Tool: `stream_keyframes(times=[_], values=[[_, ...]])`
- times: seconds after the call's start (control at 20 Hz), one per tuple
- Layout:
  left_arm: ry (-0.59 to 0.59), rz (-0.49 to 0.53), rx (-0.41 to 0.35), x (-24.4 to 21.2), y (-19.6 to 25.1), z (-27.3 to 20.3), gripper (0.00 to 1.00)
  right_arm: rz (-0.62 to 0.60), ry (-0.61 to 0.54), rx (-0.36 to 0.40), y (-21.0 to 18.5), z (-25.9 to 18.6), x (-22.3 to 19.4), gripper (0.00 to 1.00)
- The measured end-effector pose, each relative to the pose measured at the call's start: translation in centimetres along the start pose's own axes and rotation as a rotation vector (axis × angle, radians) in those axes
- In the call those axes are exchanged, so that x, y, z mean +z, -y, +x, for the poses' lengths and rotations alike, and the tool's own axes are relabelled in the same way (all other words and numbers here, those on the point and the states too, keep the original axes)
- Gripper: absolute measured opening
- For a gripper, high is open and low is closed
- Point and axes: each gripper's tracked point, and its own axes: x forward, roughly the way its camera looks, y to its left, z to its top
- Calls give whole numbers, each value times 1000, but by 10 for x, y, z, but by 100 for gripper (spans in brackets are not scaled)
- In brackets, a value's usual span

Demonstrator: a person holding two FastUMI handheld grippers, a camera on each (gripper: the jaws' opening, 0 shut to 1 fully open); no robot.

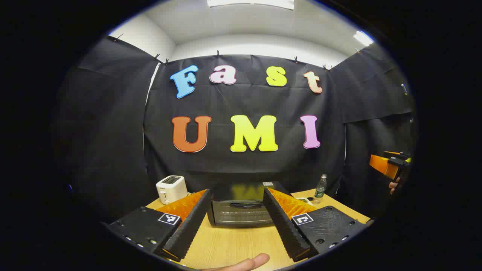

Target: Open the electric oven with the left hand, put the food in, and close the electric oven.

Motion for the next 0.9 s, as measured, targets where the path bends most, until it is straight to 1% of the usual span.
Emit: stream_keyframes(times=[0.05,0.1,0.15,0.2,0.25,0.3,0.35,0.4,0.45,0.5,0.55,0.6,0.9], values=[[0,8,2,2,-1,-3,92,-3,0,-2,3,0,-2,93],[3,18,7,3,-2,-4,92,-6,-2,-4,5,1,-2,100],[8,26,12,4,-1,-4,92,-7,-3,-4,5,2,-3,93],[10,30,16,6,-1,-4,92,-5,-6,-3,6,3,-3,93],[10,31,18,5,0,-4,92,-2,-11,-1,5,4,-4,100],[9,32,19,4,1,-4,92,0,-15,2,6,4,-5,93],[7,35,17,4,1,-4,92,-1,-15,7,5,4,-6,93],[4,39,15,4,3,-3,92,1,-15,8,5,4,-6,100],[1,43,18,2,2,-3,92,1,-13,10,6,3,-6,93],[0,45,22,1,0,-2,92,0,-11,12,6,3,-5,93],[-3,46,23,-1,1,-3,92,2,-11,15,5,2,-6,100],[-8,44,23,-2,1,-1,92,5,-10,19,5,2,-6,93],[-49,38,-4,-14,6,26,92,15,-18,23,6,6,-13,93]])
